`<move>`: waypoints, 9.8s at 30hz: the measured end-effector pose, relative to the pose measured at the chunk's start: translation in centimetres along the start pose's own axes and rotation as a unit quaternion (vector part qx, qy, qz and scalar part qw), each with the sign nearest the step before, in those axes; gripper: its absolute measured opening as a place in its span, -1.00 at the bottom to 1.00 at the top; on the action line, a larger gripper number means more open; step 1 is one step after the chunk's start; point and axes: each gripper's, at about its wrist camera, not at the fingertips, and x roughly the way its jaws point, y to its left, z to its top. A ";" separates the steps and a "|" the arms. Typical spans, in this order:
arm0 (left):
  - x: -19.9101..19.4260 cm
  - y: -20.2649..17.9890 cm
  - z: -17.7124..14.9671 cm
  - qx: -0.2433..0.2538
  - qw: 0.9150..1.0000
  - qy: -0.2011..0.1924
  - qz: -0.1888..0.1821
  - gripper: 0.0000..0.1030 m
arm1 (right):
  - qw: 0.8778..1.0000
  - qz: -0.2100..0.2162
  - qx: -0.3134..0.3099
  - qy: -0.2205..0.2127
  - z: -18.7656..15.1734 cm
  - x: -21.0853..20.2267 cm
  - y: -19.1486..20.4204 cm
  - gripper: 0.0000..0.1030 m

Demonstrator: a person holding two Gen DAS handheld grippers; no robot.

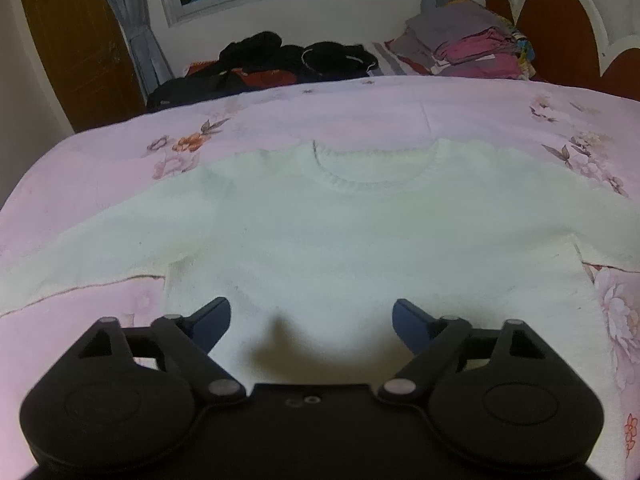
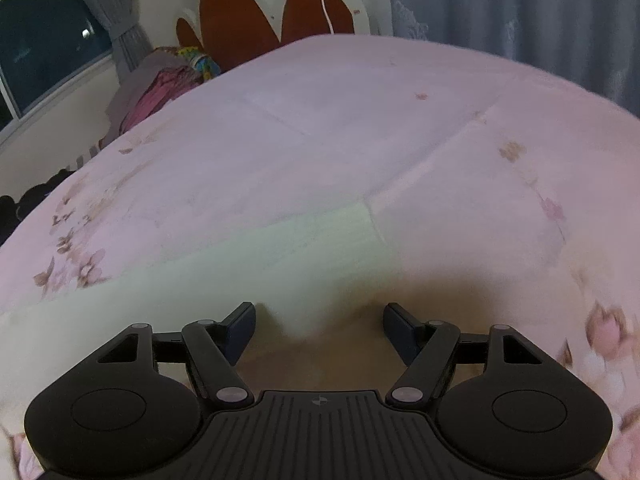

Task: Fold small clothes

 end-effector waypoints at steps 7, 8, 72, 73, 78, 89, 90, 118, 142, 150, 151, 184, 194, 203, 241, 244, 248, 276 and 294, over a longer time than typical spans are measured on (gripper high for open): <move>0.4 1.0 0.3 -0.016 1.000 0.012 -0.006 0.46 | 0.999 0.022 0.014 -0.020 0.1 -0.1 0.5 -0.96; 0.4 1.1 0.4 -0.016 1.000 0.011 -0.004 0.44 | 0.999 0.027 0.013 -0.026 0.3 -0.2 0.8 -0.96; 7.5 6.2 5.0 -0.116 0.970 -0.007 -0.212 -0.86 | 0.963 0.154 -0.223 0.015 -14.4 -6.3 23.5 0.35; 6.8 6.6 5.6 -0.120 0.968 -0.019 -0.218 -0.86 | 0.962 0.154 -0.223 0.016 -14.5 -6.1 23.7 0.35; 4.4 9.4 8.0 -0.147 0.961 -0.075 -0.222 -0.86 | 0.963 0.160 -0.214 0.021 -14.2 -4.8 25.0 -0.05; 8.9 14.5 5.1 -0.182 0.972 -0.031 -0.148 -0.86 | 0.962 0.180 -0.206 0.021 -13.9 -3.8 27.5 -0.72; 9.3 14.6 4.7 -0.181 0.973 -0.024 -0.145 -0.86 | 0.962 0.181 -0.202 0.022 -13.9 -3.7 27.3 -0.79; 9.5 9.3 3.6 -0.069 0.991 -0.045 -0.101 -0.52 | 0.962 0.190 -0.196 0.022 -8.5 -1.7 28.5 0.08; 10.7 9.3 3.4 -0.068 0.993 -0.023 -0.089 -0.45 | 0.959 0.141 -0.246 -0.012 -7.3 2.6 33.1 -0.86; 10.8 8.8 3.4 -0.063 0.994 -0.025 -0.084 -0.31 | 0.938 0.207 -0.276 -0.027 -8.6 -1.9 34.9 -0.59; 10.8 8.8 3.4 -0.062 0.994 -0.025 -0.084 -0.31 | 0.935 0.212 -0.284 -0.023 -9.3 -2.1 35.1 -0.58; 6.5 13.0 2.6 -0.082 0.995 -0.009 -0.061 0.38 | 0.910 0.253 -0.325 0.044 -17.2 -6.7 38.4 -0.43; 4.3 23.1 -1.0 -0.170 0.984 -0.008 -0.046 0.41 | 0.888 0.295 -0.352 0.022 -20.8 -10.3 43.8 0.21; 3.6 35.0 -6.1 -0.301 0.954 -0.003 0.004 0.41 | 0.876 0.317 -0.362 0.030 -23.8 -11.7 48.5 0.21; 2.5 26.7 4.3 -0.233 0.950 -0.161 -0.131 -0.94 | 0.895 0.295 -0.332 0.033 -23.1 -9.3 48.3 0.21; 2.5 21.1 6.2 -0.187 0.953 -0.158 -0.179 -0.94 | 0.904 0.289 -0.314 0.027 -21.4 -9.7 45.7 0.21; 3.3 13.3 6.3 -0.130 0.955 -0.137 -0.231 -0.94 | 0.915 0.269 -0.299 0.017 -19.0 -9.7 41.5 0.21; 5.9 13.7 -3.0 -0.068 0.994 -0.041 -0.073 0.12 | 0.915 0.284 -0.276 0.083 -18.6 -7.0 38.8 0.21; 8.4 15.0 -1.9 -0.108 0.992 -0.056 -0.009 0.33 | 0.914 0.285 -0.287 -0.004 -12.9 -10.1 37.6 -0.84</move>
